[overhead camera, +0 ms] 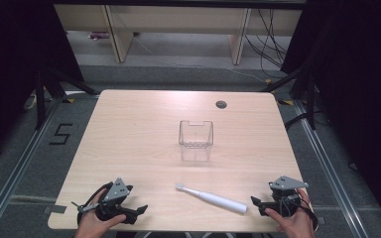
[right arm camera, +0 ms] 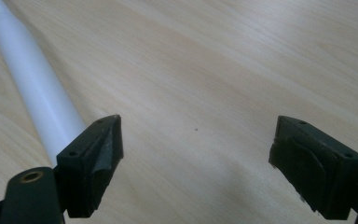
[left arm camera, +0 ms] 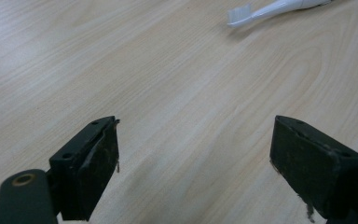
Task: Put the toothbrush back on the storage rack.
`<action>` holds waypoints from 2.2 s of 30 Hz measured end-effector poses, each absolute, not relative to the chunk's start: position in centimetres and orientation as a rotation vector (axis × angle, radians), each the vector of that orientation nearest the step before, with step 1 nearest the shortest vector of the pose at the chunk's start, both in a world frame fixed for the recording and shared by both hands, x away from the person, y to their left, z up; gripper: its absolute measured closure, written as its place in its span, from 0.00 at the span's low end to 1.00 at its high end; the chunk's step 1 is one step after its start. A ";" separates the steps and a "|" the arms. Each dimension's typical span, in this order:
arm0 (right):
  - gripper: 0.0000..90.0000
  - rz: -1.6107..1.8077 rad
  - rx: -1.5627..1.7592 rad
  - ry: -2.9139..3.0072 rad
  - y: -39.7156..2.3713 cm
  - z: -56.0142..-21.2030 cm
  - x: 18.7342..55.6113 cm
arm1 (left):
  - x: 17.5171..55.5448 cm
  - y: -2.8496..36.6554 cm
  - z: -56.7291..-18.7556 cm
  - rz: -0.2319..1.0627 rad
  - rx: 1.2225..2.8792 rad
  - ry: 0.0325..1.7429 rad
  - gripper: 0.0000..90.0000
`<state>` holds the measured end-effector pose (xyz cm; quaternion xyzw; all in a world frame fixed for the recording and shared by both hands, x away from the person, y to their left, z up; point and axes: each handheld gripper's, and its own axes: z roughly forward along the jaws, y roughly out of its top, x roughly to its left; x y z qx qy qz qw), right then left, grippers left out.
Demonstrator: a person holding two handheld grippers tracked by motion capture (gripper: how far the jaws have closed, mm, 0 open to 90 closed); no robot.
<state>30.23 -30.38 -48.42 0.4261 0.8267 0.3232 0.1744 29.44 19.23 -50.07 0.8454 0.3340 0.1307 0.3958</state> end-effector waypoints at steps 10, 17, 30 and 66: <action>0.22 0.898 1.183 2.386 -29.5 -47.5 30.8 | 29.5 19.3 -50.0 0.341 2.152 0.852 0.17; 0.28 0.901 1.109 2.443 -28.1 -46.7 31.3 | 29.5 19.3 -50.0 0.332 2.140 0.864 0.16; 0.38 0.903 0.880 2.578 -24.7 -45.7 31.9 | 29.6 19.4 -50.0 0.339 2.153 0.861 0.16; 0.48 0.666 0.612 2.899 -16.8 -45.1 33.4 | 29.6 19.4 -50.0 0.339 2.157 0.861 0.16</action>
